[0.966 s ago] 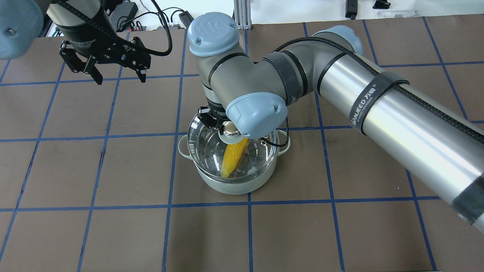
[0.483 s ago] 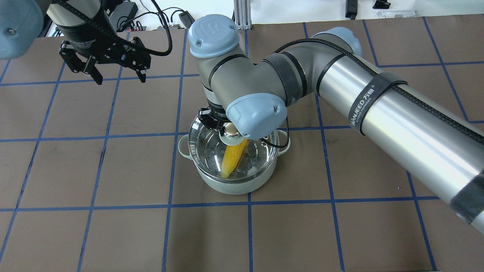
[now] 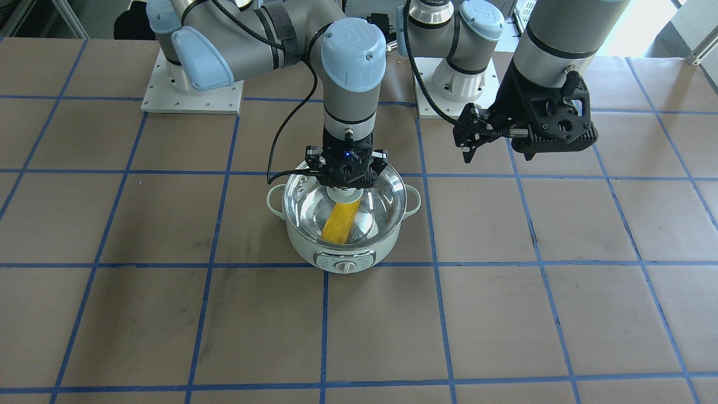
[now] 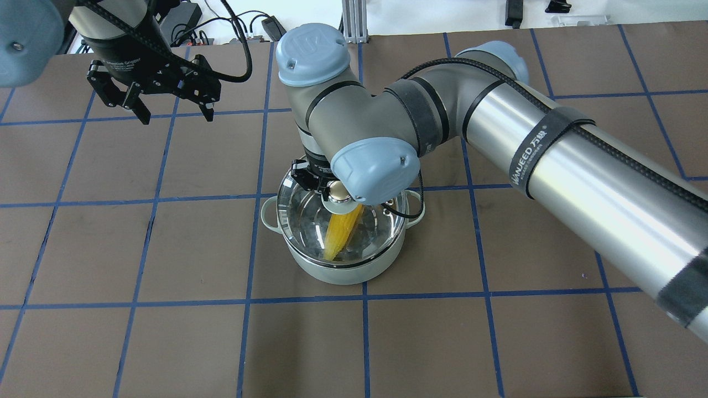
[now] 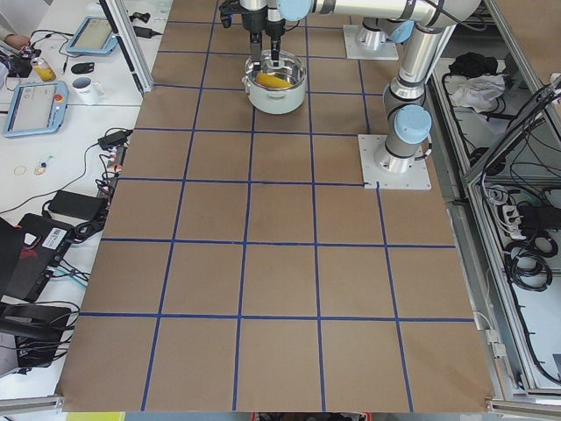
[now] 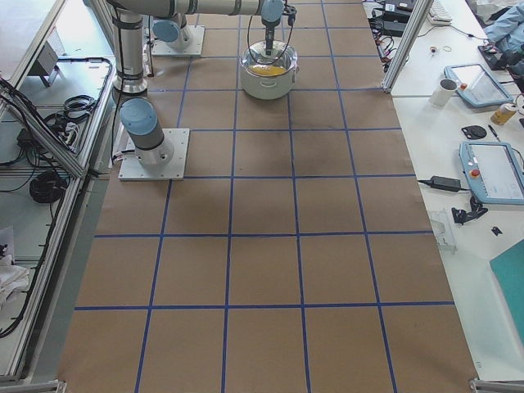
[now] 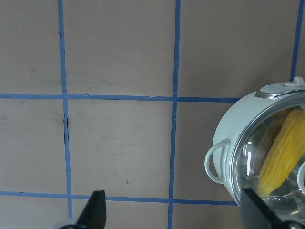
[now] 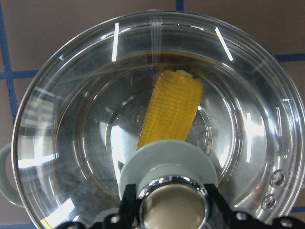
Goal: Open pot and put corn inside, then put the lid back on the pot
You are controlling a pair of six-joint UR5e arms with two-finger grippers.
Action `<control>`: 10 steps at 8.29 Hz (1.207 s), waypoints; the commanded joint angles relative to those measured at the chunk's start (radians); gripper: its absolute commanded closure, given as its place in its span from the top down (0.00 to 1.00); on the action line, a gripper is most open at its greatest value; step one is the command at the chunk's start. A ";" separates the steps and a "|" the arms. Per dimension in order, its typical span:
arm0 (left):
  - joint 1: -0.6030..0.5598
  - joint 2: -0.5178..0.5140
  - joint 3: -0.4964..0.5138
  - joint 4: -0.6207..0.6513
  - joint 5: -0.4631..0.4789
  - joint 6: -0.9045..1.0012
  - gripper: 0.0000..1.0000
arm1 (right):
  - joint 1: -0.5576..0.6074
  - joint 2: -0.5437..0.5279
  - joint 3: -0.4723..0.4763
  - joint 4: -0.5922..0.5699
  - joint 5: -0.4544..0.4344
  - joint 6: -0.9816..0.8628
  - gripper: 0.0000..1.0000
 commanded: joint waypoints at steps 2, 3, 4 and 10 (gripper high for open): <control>0.000 0.000 0.000 0.000 0.000 0.000 1.00 | 0.000 0.000 0.006 0.004 0.003 0.006 0.24; 0.000 0.000 0.000 0.000 0.000 0.000 1.00 | 0.000 0.000 0.007 0.007 0.003 0.006 0.24; 0.000 0.000 0.000 0.001 0.000 0.000 1.00 | 0.000 0.000 0.006 0.007 0.004 0.006 0.24; 0.000 0.000 0.000 0.003 0.000 0.000 1.00 | 0.000 0.005 0.007 0.006 0.025 0.004 0.25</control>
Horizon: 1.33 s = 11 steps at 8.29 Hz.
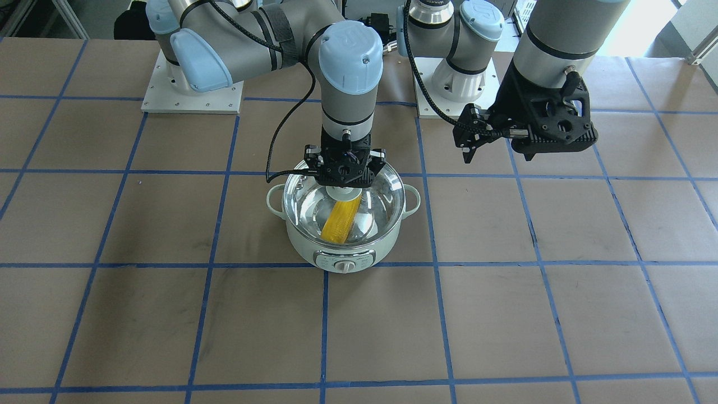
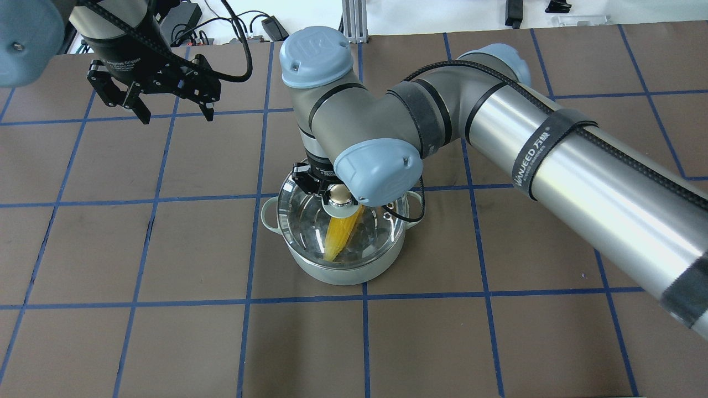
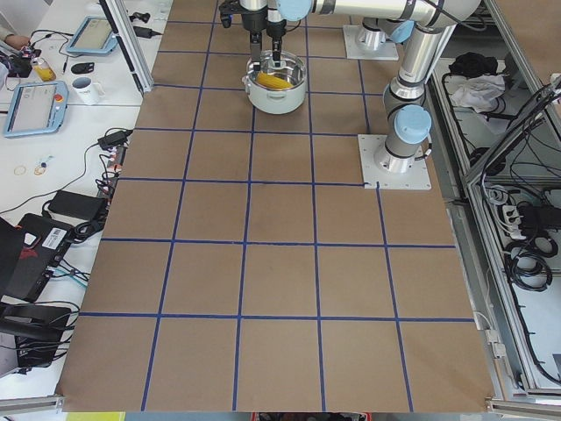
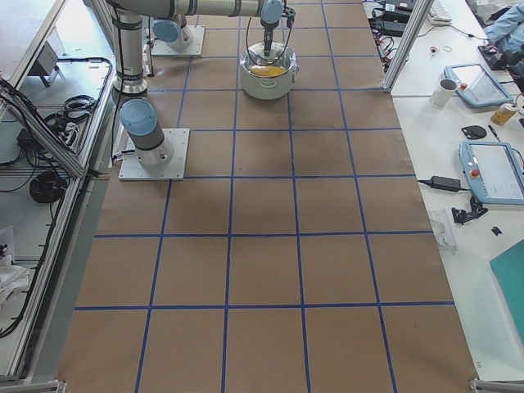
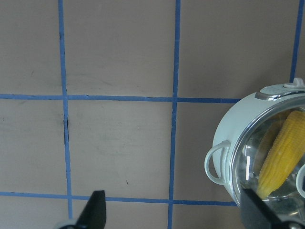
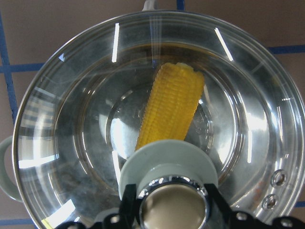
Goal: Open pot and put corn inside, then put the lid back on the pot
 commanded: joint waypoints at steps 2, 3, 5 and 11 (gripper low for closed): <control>0.000 0.000 0.000 0.000 0.000 0.000 1.00 | 0.001 0.003 0.000 -0.004 0.013 -0.001 0.26; 0.000 0.000 0.000 0.000 0.000 0.000 1.00 | 0.001 0.003 0.000 -0.004 0.012 -0.001 0.26; 0.000 0.000 0.000 0.000 0.000 0.000 1.00 | 0.001 0.000 -0.001 -0.010 0.001 -0.005 0.80; 0.000 -0.003 0.003 0.005 -0.009 -0.012 1.00 | -0.106 -0.116 -0.003 0.031 -0.004 -0.082 1.00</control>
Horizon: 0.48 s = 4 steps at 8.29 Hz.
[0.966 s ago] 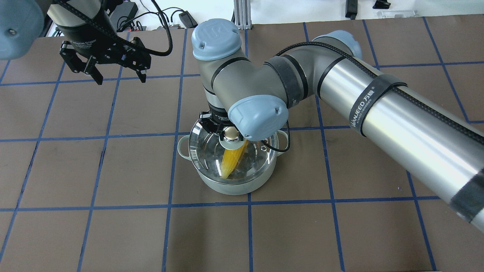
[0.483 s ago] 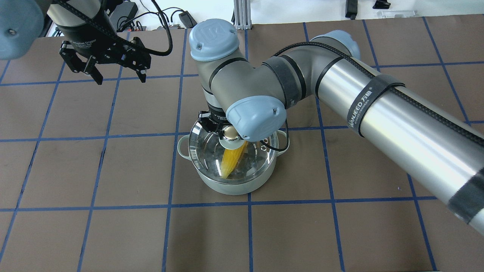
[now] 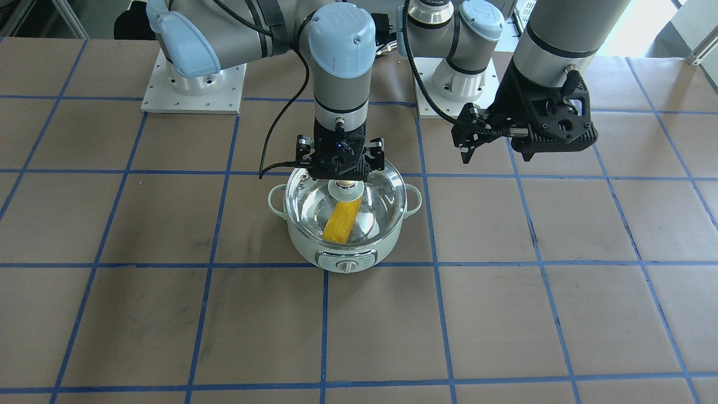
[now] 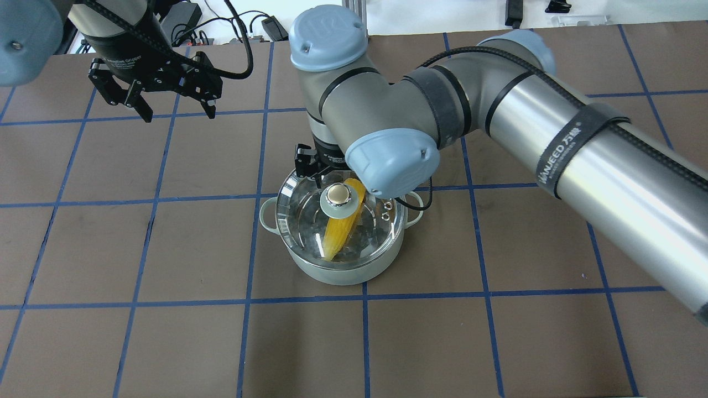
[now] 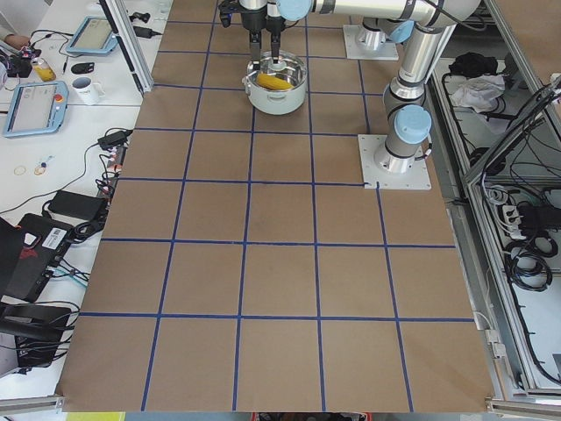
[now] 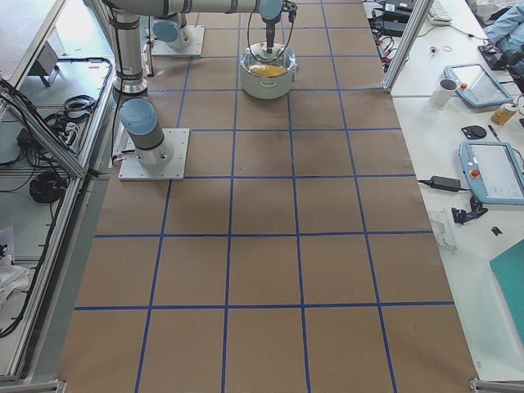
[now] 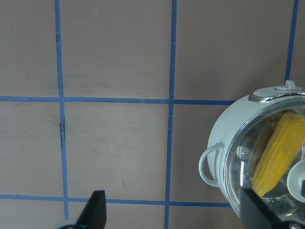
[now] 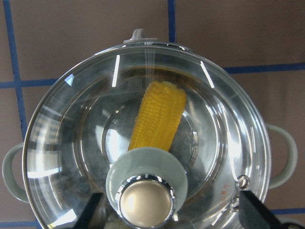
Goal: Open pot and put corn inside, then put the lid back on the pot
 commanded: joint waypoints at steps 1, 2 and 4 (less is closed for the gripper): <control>0.000 -0.003 -0.001 -0.001 0.011 -0.041 1.00 | -0.143 -0.123 0.000 0.095 0.002 -0.138 1.00; -0.002 -0.001 -0.002 0.001 0.002 -0.049 1.00 | -0.224 -0.171 -0.003 0.169 0.001 -0.227 1.00; -0.002 -0.001 -0.002 0.002 0.000 -0.084 1.00 | -0.390 -0.270 -0.006 0.270 0.010 -0.442 1.00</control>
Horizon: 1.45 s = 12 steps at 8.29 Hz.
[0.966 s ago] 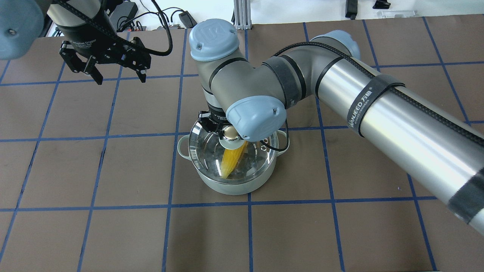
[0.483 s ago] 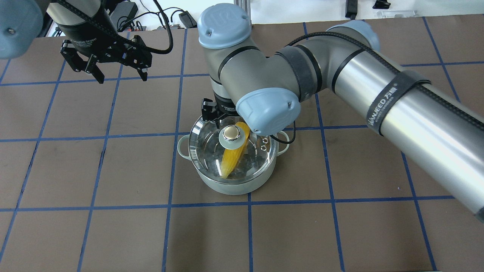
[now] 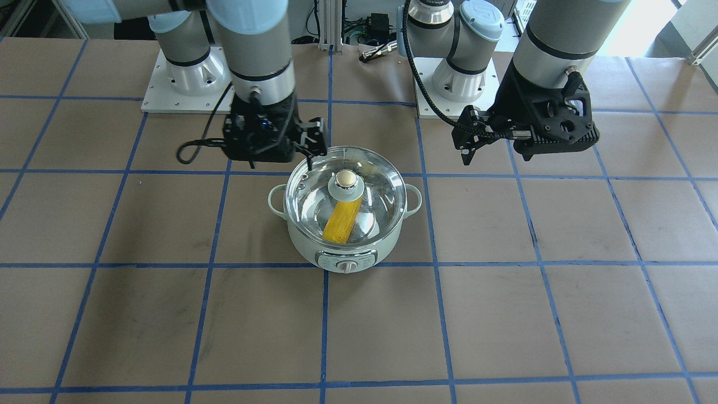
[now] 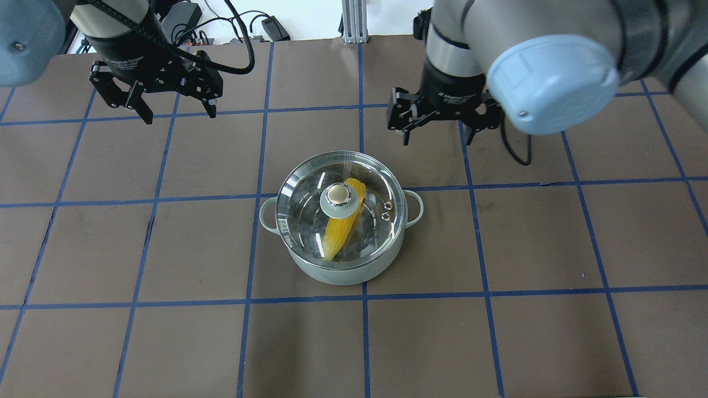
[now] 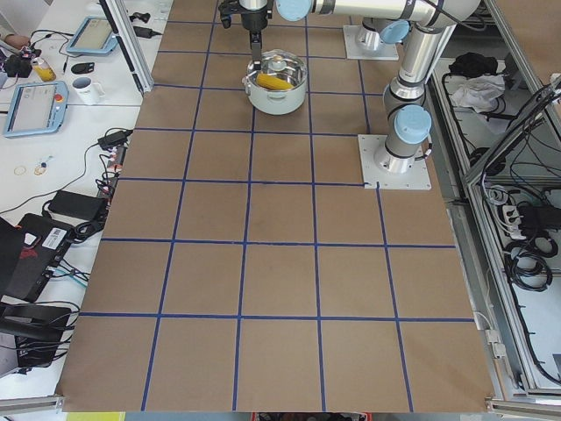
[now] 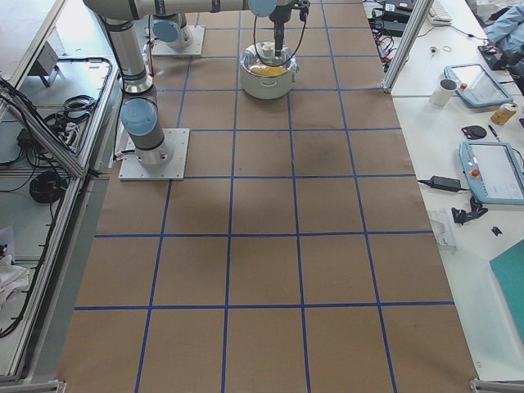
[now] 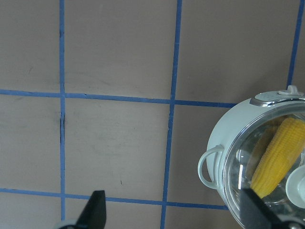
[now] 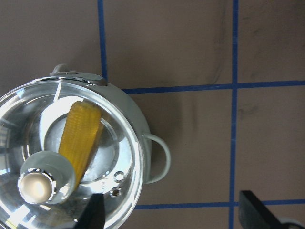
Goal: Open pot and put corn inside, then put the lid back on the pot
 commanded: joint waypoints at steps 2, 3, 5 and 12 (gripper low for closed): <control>-0.002 0.005 -0.001 0.001 -0.004 -0.052 1.00 | -0.267 -0.162 0.000 0.187 -0.001 -0.299 1.00; -0.002 0.005 -0.002 0.001 0.002 -0.052 1.00 | -0.266 -0.163 0.000 0.184 -0.002 -0.296 1.00; -0.002 0.005 -0.002 0.001 0.004 -0.052 1.00 | -0.268 -0.163 0.002 0.171 -0.008 -0.284 1.00; -0.002 0.014 -0.001 -0.007 -0.004 -0.051 1.00 | -0.268 -0.152 0.003 0.120 -0.018 -0.210 1.00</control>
